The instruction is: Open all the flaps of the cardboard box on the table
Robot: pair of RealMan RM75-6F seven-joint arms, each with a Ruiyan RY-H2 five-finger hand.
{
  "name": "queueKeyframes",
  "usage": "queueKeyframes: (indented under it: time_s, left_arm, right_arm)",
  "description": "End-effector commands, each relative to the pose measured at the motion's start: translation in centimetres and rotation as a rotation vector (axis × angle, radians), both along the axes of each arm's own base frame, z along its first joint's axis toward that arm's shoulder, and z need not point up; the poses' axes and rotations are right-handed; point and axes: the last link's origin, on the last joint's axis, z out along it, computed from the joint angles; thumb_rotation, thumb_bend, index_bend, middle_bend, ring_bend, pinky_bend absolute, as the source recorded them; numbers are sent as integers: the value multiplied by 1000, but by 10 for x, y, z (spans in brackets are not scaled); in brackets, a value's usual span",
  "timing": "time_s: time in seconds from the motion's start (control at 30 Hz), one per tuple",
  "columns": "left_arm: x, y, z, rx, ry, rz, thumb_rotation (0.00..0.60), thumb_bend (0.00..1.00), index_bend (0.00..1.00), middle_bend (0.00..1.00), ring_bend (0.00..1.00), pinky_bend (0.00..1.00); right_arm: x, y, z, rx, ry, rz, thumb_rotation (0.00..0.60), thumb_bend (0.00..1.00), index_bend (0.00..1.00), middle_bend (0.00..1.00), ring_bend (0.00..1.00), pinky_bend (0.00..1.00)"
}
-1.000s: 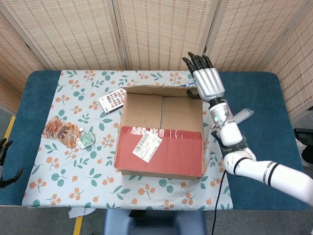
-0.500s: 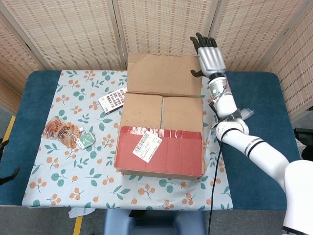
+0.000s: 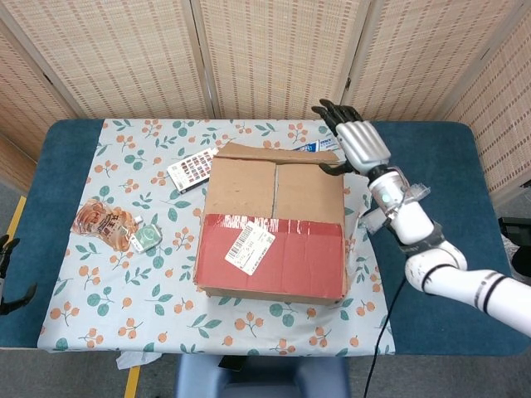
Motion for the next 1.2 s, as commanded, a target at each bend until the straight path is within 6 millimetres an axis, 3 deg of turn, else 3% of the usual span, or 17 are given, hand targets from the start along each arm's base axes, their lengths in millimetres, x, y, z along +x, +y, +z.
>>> queueKeyframes:
  time_s: [0.03, 0.17, 0.3, 0.4, 0.7, 0.8, 1.2]
  left_arm:
    - [0, 2, -3, -9, 14, 6, 600, 405, 0, 0, 0, 0]
    - [0, 3, -6, -11, 29, 15, 600, 406, 0, 0, 0, 0]
    - [0, 5, -8, -14, 40, 26, 600, 406, 0, 0, 0, 0]
    - [-1, 7, -10, -21, 49, 33, 600, 406, 0, 0, 0, 0]
    - [-1, 10, -13, -30, 65, 43, 600, 405, 0, 0, 0, 0]
    - [-1, 10, -14, -33, 68, 42, 600, 405, 0, 0, 0, 0]
    - [-1, 11, -15, -37, 64, 39, 600, 406, 0, 0, 0, 0]
  right_arm:
    - [-24, 42, 17, 31, -81, 15, 600, 301, 0, 0, 0, 0]
    - [-40, 68, 10, 135, -288, -5, 600, 301, 0, 0, 5, 0]
    - [-53, 81, 2, 225, -582, -35, 600, 301, 7, 0, 91, 0]
    - [-62, 86, -1, 305, -685, -58, 600, 301, 28, 0, 107, 0]
    - [-78, 94, -3, 470, -795, -152, 600, 301, 35, 0, 97, 6]
    - [-80, 94, -7, 521, -817, -198, 600, 301, 35, 0, 108, 66]
    - [-76, 77, -12, 604, -677, -267, 600, 302, 42, 46, 186, 102]
